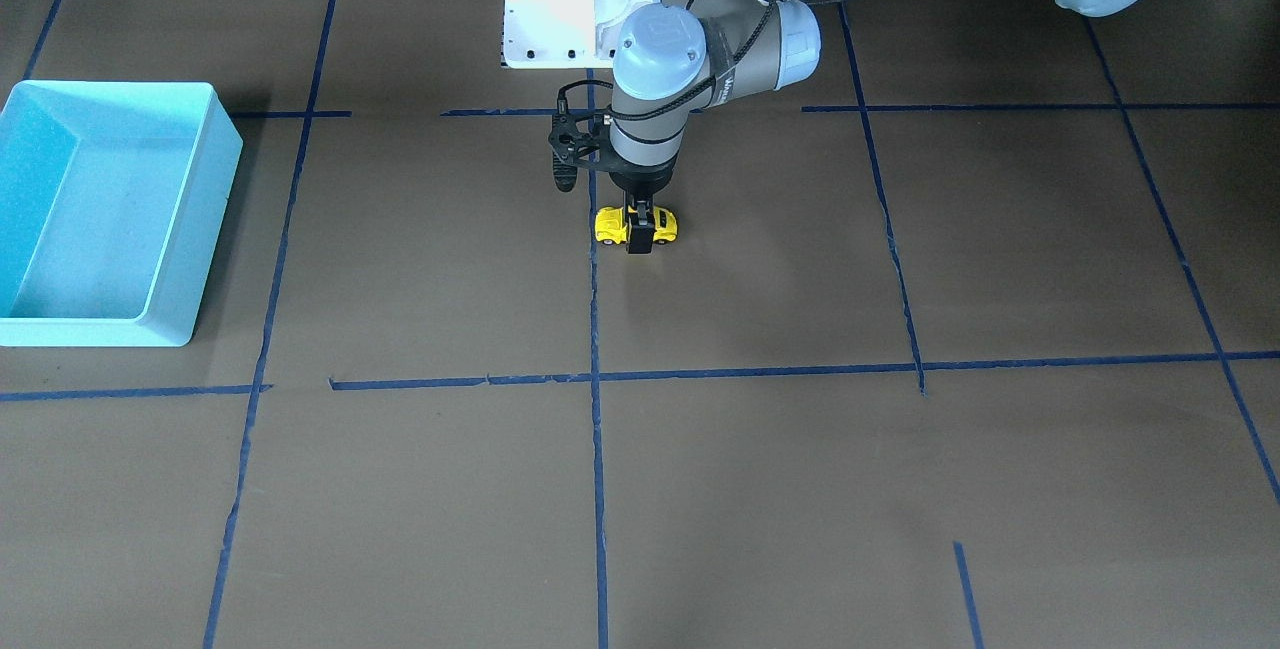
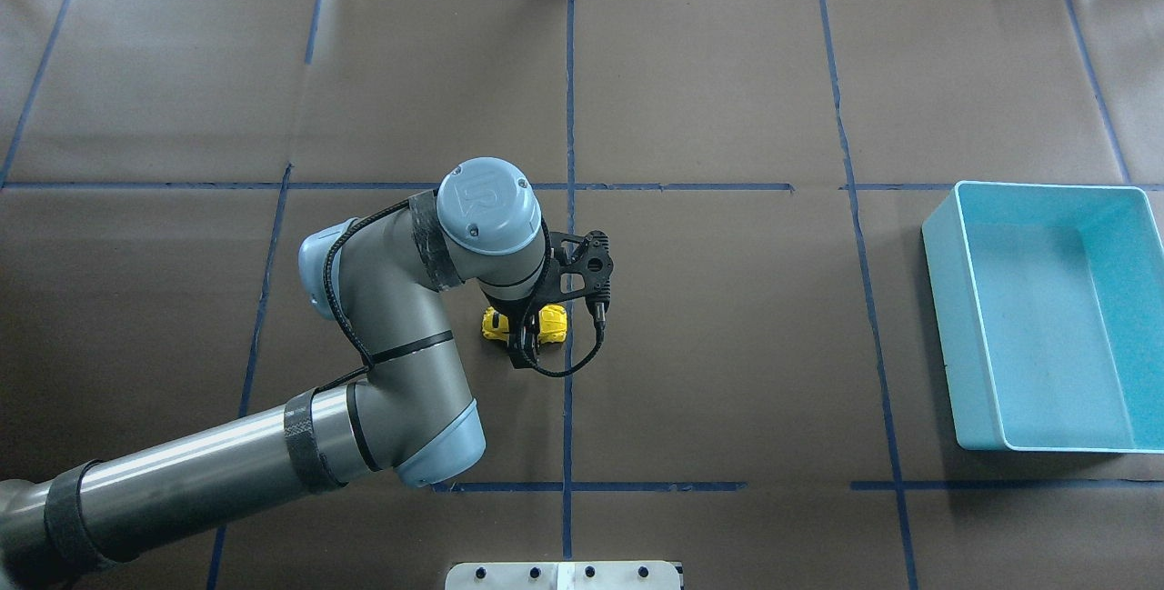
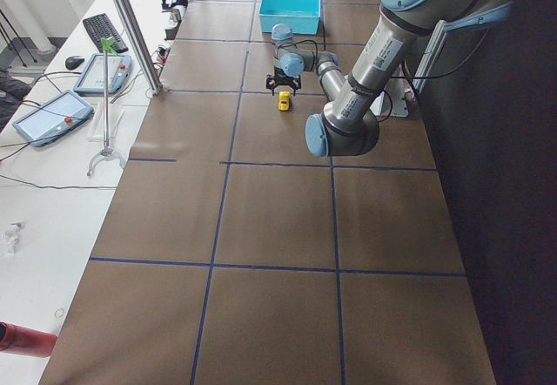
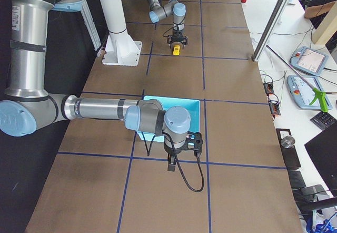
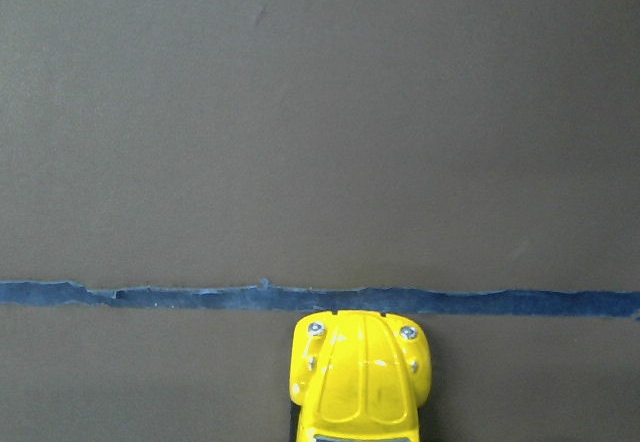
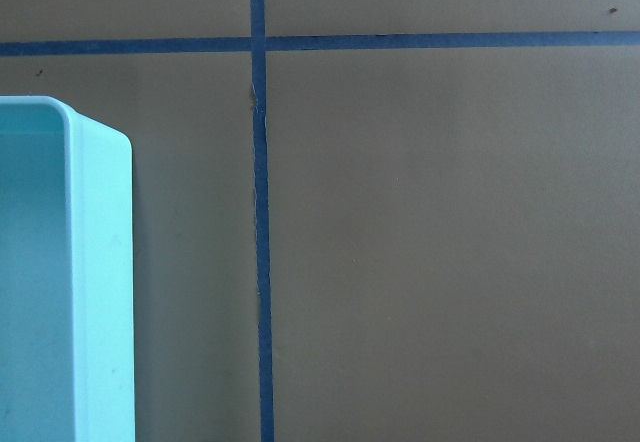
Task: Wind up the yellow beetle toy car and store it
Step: 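Lower the left gripper and close it on the yellow car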
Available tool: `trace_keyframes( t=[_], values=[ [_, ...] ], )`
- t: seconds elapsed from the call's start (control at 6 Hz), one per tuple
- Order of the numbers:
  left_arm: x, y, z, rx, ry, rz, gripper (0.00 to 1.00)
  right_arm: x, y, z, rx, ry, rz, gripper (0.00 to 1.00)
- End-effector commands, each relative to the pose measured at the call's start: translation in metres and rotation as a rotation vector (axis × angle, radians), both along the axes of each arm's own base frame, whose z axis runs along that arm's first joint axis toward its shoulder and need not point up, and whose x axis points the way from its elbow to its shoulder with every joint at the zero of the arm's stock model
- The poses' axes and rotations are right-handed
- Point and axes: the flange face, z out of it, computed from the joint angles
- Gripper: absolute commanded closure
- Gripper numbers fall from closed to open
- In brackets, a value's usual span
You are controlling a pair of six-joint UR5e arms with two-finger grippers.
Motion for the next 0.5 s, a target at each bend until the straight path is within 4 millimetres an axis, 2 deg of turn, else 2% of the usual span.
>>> trace_keyframes(
  t=[0.0, 0.33],
  values=[
    [0.0080, 0.0005, 0.0024, 0.012, 0.017, 0.001, 0.00, 0.0000, 0.0008, 0.0004, -0.001, 0.000, 0.000, 0.00],
    [0.0125, 0.0058, 0.0032, 0.014, 0.018, 0.011, 0.00, -0.0002, 0.0008, 0.0003, -0.001, -0.002, 0.000, 0.00]
  ],
)
